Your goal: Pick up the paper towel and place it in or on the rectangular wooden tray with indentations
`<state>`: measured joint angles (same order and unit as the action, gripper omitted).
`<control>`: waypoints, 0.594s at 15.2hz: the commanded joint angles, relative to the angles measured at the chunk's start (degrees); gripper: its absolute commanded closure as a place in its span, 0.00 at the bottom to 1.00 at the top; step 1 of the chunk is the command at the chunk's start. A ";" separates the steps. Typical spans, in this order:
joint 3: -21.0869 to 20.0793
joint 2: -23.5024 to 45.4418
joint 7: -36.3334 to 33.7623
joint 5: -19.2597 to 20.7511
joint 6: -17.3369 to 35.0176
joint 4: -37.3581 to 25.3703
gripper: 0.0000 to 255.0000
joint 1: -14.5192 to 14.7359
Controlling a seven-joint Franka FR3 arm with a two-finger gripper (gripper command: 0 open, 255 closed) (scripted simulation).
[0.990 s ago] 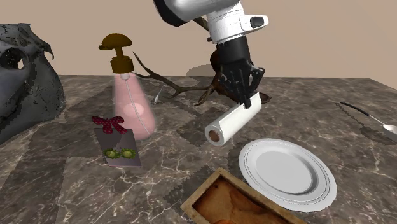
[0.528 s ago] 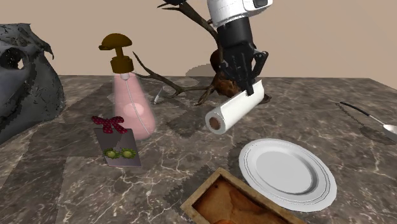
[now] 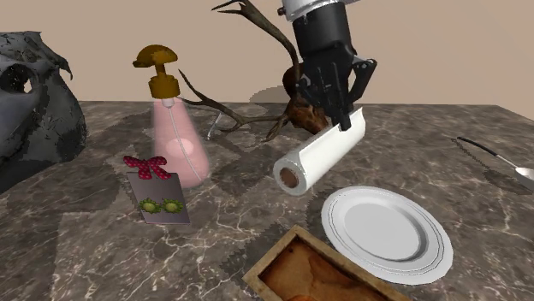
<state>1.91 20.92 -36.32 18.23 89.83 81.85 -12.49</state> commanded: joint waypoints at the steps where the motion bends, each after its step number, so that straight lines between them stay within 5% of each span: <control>1: -0.06 -5.78 -0.71 0.21 2.24 8.13 1.00 -0.06; 9: -0.06 -25.05 -1.89 0.91 5.50 30.86 1.00 -0.10</control>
<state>1.88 -1.69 -38.13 19.09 95.28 110.15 -12.62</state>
